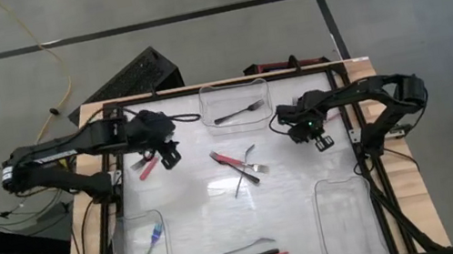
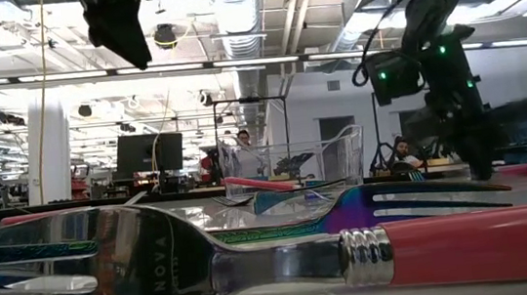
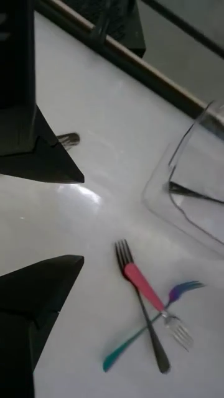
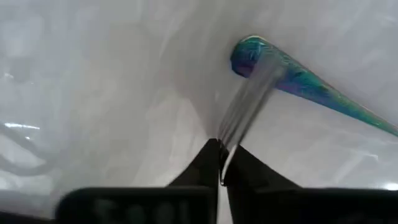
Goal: Sort silverware by color (type)
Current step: Put the pink fork into the bottom right transparent bin
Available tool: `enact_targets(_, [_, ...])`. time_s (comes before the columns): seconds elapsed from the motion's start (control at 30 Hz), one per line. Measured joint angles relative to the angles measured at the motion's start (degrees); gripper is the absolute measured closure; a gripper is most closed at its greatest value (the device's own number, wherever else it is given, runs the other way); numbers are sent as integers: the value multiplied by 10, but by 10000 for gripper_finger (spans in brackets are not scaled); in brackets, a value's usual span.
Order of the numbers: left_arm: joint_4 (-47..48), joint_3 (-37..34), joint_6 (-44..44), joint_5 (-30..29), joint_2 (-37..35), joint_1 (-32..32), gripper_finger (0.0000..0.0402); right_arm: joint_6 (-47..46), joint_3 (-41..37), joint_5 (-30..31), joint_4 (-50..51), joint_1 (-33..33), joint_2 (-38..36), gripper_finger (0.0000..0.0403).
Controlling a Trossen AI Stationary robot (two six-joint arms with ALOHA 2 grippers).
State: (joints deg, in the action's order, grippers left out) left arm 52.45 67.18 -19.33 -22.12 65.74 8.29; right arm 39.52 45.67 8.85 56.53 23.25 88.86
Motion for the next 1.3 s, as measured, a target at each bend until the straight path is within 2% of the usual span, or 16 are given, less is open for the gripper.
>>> enact_targets(0.13, [-3, 0, 5, -11, -30, 0, 217, -69, 35, -1, 72, -1, -37, 377])
enact_targets(0.33, [-50, 0, 44, -31, -60, 0, 217, -201, 136, -16, 109, -35, -99, 378])
enact_targets(0.43, [-88, 0, 79, -19, -62, 0, 217, -346, 204, -72, 105, -54, -122, 379])
enact_targets(0.6, [-125, 0, 140, 34, -56, 0, 217, -689, 297, -191, 131, -93, -142, 377])
enact_targets(0.67, [-127, 0, 155, 55, -56, 0, 217, -798, 316, -208, 143, -132, -155, 377])
enact_targets(0.77, [-123, 0, 168, 86, -57, 0, 217, -942, 320, -205, 152, -225, -170, 378])
enact_targets(0.9, [-119, 0, 172, 118, -57, 0, 217, -1142, 318, -162, 174, -357, -164, 379])
enact_targets(1.03, [-121, 0, 194, 157, -57, 0, 217, -1317, 320, -148, 176, -462, -133, 378])
enact_targets(1.17, [-134, 0, 214, 171, -57, 0, 217, -1431, 319, -150, 182, -540, -84, 378])
enact_targets(1.3, [-156, 0, 218, 171, -56, 0, 217, -1461, 319, -194, 182, -582, -27, 377])
